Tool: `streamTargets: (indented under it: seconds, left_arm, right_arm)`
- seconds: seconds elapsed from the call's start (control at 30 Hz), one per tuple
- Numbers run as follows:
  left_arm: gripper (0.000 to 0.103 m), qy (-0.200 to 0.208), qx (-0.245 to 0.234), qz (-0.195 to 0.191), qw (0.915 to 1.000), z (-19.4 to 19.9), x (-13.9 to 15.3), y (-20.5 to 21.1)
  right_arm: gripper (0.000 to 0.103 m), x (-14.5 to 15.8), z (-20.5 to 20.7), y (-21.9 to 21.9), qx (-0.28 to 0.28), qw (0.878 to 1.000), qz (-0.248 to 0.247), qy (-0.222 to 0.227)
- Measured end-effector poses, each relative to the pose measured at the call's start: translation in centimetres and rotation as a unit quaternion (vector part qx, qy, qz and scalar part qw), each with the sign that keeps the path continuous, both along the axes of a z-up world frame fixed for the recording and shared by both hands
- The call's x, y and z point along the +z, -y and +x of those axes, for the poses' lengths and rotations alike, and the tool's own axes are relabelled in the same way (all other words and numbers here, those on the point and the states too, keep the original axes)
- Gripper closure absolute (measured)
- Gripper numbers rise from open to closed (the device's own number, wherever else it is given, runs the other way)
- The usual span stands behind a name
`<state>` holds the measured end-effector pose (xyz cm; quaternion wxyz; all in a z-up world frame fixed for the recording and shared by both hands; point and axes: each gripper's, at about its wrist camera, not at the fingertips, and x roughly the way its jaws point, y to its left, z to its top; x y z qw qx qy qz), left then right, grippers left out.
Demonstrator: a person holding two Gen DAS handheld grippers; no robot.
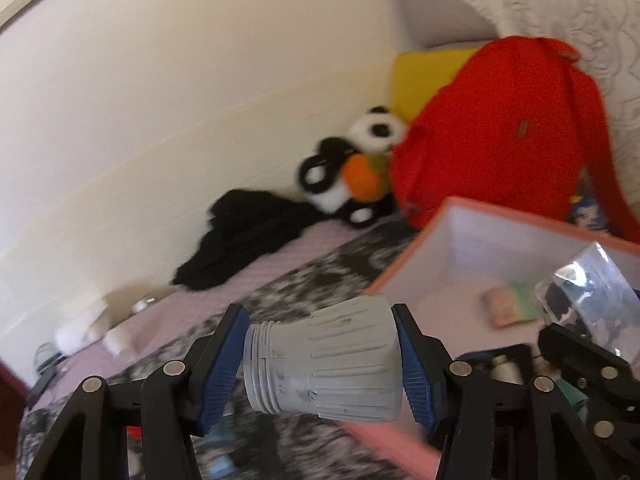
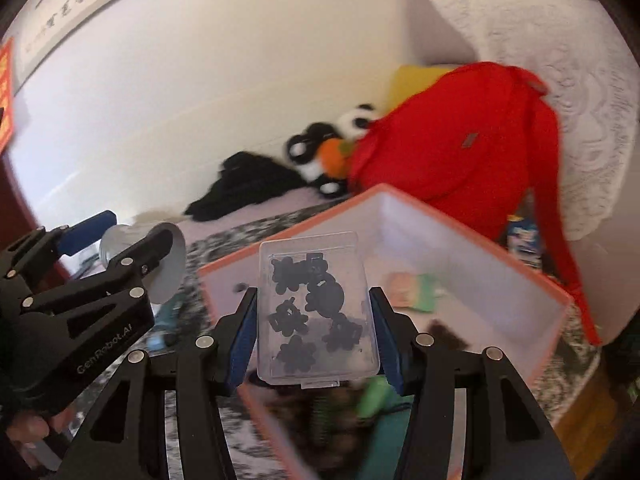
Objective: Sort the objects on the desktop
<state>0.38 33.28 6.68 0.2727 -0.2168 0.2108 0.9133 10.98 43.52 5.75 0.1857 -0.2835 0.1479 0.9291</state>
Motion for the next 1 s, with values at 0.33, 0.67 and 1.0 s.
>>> streamTargets:
  seconds: [0.33, 0.67, 1.0]
  left_arm:
    - [0.041, 0.060, -0.006, 0.095, 0.9937, 0.6, -0.9, -3.3]
    - [0.041, 0.064, 0.004, 0.090, 0.9939, 0.3, -2.4, -4.7]
    - [0.029, 0.075, 0.015, 0.091, 0.9929, 0.1, -3.0, -4.8]
  right_arm:
    - [0.046, 0.2, 2.9, -4.0, -0.059, 0.997, 0.028, -0.029]
    - [0.046, -0.7, 2.6, -5.9, -0.065, 0.997, 0.036, -0.020]
    - [0.044, -1.2, 2.7, -6.5, -0.069, 0.997, 0.010, -0.017]
